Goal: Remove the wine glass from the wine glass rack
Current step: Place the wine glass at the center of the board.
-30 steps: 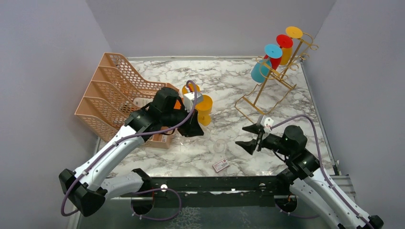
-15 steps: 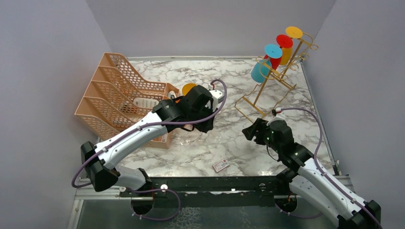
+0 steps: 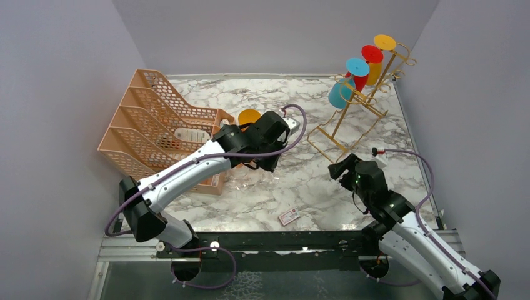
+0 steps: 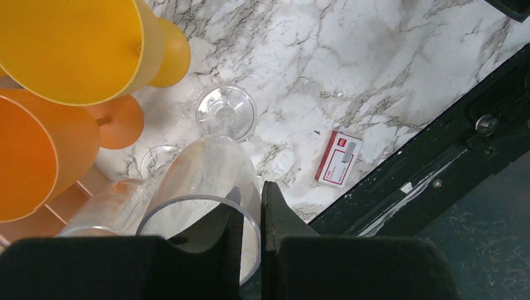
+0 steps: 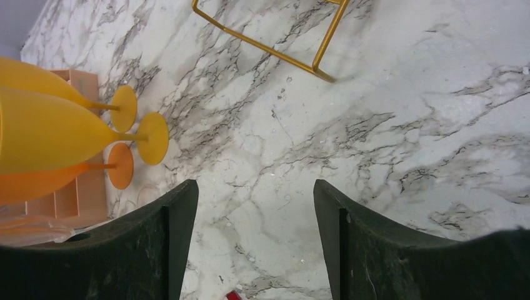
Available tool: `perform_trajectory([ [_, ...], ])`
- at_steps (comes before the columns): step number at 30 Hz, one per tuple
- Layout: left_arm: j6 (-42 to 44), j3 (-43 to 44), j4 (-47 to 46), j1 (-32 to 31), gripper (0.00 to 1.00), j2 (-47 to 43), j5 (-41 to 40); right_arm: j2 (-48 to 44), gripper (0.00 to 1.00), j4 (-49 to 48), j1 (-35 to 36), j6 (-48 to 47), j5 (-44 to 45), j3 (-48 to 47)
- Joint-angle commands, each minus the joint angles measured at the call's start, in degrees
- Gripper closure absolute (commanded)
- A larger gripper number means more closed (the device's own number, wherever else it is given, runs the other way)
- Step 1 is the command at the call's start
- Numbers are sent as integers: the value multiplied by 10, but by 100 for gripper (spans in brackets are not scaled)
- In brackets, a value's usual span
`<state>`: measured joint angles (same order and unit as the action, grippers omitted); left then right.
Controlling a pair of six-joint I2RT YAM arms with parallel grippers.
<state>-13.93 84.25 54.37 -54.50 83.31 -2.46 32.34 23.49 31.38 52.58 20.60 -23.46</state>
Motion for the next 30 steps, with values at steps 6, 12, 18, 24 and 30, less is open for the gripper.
perform_trajectory([
  [6, 0, 15, 25, -3, 100, 35, -23, 14, 27, -5, -2, -8, 3, 7],
  [12, -2, 29, 32, -3, 100, 49, -37, 13, 27, -1, -2, -11, -3, 10],
  [18, -3, 36, 36, -3, 96, 68, -40, 10, 27, -5, -2, -20, 4, 15],
  [24, -1, 55, 36, -3, 94, 83, -52, 9, 27, -3, -2, -27, 11, 15],
  [30, -3, 62, 36, -3, 91, 88, -73, 8, 27, 1, -2, -29, 14, 14],
])
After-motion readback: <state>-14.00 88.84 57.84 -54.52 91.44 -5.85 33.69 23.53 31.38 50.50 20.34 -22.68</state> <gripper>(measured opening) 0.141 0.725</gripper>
